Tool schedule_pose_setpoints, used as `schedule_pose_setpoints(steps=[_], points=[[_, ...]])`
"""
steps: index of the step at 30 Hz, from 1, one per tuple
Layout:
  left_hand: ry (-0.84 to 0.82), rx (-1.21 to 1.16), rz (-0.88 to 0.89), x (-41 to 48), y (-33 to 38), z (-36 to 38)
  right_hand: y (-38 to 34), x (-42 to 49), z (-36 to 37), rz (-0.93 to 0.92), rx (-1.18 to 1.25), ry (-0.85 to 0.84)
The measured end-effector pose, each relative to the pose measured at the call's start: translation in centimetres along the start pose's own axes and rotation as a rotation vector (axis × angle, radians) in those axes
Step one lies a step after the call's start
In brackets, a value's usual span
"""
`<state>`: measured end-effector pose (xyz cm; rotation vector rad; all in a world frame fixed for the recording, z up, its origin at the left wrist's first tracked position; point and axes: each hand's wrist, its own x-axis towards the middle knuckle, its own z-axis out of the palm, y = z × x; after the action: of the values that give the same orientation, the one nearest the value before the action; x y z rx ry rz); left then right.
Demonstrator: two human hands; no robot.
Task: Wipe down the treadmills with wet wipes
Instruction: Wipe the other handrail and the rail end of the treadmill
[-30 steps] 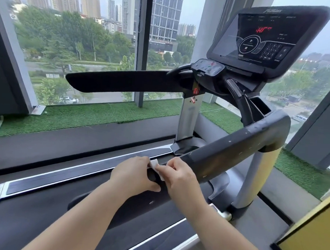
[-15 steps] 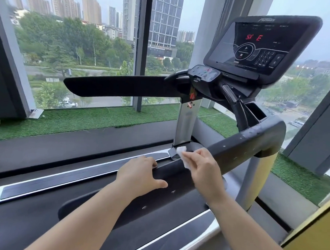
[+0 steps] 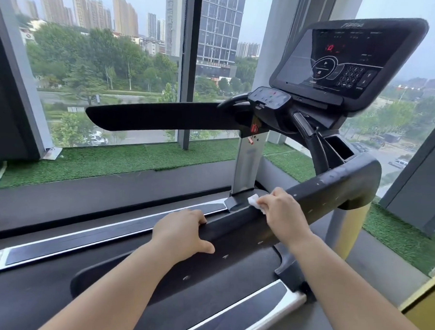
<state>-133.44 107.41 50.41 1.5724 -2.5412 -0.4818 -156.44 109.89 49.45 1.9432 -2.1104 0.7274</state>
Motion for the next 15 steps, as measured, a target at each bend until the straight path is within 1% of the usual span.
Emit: schedule_pose_setpoints(steps=[1, 3, 5, 7, 9, 10, 12, 15], points=[[-0.003, -0.002, -0.006, 0.0, 0.0, 0.0, 0.5, 0.2, -0.4, 0.025, -0.012, 0.032], [-0.005, -0.006, -0.019, 0.1, 0.1, -0.1, -0.3, -0.3, -0.7, 0.021, 0.072, 0.122], [0.000, -0.004, -0.028, 0.1, 0.2, -0.2, -2.7, -1.5, -0.2, -0.083, 0.207, 0.168], [0.003, 0.012, -0.034, 0.0, 0.3, -0.1, -4.9, -2.7, 1.1, -0.214, 0.272, 0.154], [0.013, 0.017, -0.039, -0.1, 0.4, -0.1, -5.7, -3.7, 2.4, -0.301, 0.275, 0.152], [0.017, 0.014, -0.042, -0.1, 0.5, -0.1, -5.4, -4.0, 2.8, -0.323, 0.270, 0.178], [0.019, -0.007, -0.050, -0.2, 0.4, -0.1, -4.2, -4.1, 3.1, -0.347, 0.274, 0.244], [0.032, -0.057, -0.070, -0.6, 0.3, 0.0, -2.6, -3.7, 2.7, -0.357, 0.257, 0.219]])
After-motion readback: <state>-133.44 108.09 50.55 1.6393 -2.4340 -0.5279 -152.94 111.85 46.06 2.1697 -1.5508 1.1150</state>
